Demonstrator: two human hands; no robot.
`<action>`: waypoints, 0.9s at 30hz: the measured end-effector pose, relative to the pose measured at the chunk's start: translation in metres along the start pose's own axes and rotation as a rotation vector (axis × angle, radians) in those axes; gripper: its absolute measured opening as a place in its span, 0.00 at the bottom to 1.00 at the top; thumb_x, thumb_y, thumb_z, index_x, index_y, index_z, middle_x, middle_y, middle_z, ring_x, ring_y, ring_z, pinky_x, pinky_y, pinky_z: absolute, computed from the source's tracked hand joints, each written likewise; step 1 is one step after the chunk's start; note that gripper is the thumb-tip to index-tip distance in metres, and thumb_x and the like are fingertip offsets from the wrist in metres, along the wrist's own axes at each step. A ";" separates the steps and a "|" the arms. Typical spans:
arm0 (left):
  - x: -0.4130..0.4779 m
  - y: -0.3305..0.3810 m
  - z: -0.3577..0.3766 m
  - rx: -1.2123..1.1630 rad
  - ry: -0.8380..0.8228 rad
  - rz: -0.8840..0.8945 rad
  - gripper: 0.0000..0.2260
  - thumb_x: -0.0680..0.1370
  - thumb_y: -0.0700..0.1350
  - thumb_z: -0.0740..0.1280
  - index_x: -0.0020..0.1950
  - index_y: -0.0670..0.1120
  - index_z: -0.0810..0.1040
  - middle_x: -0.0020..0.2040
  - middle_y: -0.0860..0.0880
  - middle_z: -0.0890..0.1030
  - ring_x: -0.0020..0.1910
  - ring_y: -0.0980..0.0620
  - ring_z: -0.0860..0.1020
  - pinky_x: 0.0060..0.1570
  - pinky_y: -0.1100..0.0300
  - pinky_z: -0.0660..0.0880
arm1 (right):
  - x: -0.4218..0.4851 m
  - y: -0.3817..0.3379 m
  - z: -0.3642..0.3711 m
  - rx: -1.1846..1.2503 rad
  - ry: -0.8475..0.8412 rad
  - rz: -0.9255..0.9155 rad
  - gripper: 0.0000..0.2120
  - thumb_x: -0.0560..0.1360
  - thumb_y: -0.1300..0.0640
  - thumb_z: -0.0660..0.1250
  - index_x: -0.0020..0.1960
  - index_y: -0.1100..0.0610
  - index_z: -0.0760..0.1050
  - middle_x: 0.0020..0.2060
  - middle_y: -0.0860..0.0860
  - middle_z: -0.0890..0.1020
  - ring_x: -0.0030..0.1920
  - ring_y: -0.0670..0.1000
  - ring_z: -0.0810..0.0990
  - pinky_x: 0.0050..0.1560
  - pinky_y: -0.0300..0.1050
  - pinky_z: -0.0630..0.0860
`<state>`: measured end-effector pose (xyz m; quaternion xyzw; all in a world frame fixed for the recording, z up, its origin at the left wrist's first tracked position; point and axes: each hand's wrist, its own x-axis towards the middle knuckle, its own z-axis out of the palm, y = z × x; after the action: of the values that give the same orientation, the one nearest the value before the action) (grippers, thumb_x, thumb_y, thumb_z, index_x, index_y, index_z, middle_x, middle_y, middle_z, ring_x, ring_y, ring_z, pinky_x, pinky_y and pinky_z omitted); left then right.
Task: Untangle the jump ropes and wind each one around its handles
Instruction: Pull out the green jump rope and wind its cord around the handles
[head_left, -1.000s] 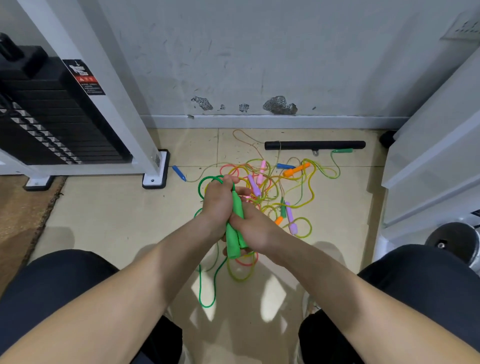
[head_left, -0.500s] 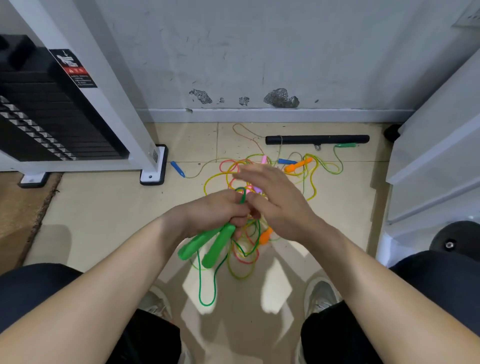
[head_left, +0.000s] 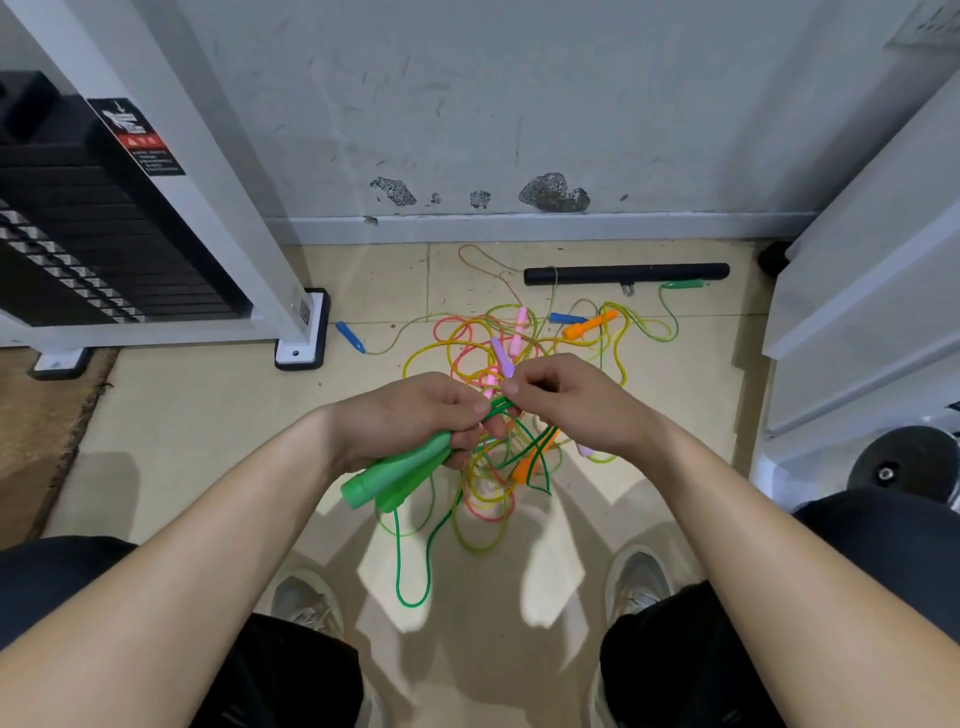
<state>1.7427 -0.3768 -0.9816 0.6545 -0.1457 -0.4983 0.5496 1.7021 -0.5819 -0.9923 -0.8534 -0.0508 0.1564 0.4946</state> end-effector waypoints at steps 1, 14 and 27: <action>-0.001 0.000 0.001 -0.007 -0.013 0.010 0.14 0.85 0.40 0.55 0.49 0.38 0.79 0.31 0.49 0.68 0.35 0.50 0.69 0.41 0.61 0.74 | 0.000 0.000 -0.002 0.026 0.005 -0.004 0.17 0.82 0.54 0.65 0.35 0.55 0.75 0.24 0.39 0.73 0.29 0.41 0.67 0.36 0.39 0.63; 0.001 -0.011 -0.009 -0.223 -0.105 0.068 0.16 0.77 0.40 0.61 0.61 0.32 0.76 0.43 0.41 0.84 0.45 0.47 0.82 0.50 0.60 0.78 | -0.007 -0.003 -0.010 0.380 0.018 -0.003 0.04 0.77 0.65 0.70 0.46 0.58 0.82 0.31 0.47 0.81 0.33 0.42 0.76 0.37 0.35 0.69; 0.006 -0.013 0.005 -0.328 -0.101 0.132 0.09 0.79 0.41 0.59 0.47 0.37 0.74 0.32 0.50 0.74 0.46 0.46 0.81 0.51 0.58 0.77 | 0.000 0.001 -0.001 0.262 0.178 0.014 0.09 0.76 0.56 0.73 0.42 0.61 0.78 0.29 0.50 0.73 0.29 0.45 0.69 0.36 0.42 0.68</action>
<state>1.7368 -0.3797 -0.9958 0.5195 -0.1327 -0.5103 0.6724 1.7023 -0.5834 -0.9931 -0.7923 0.0201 0.0892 0.6032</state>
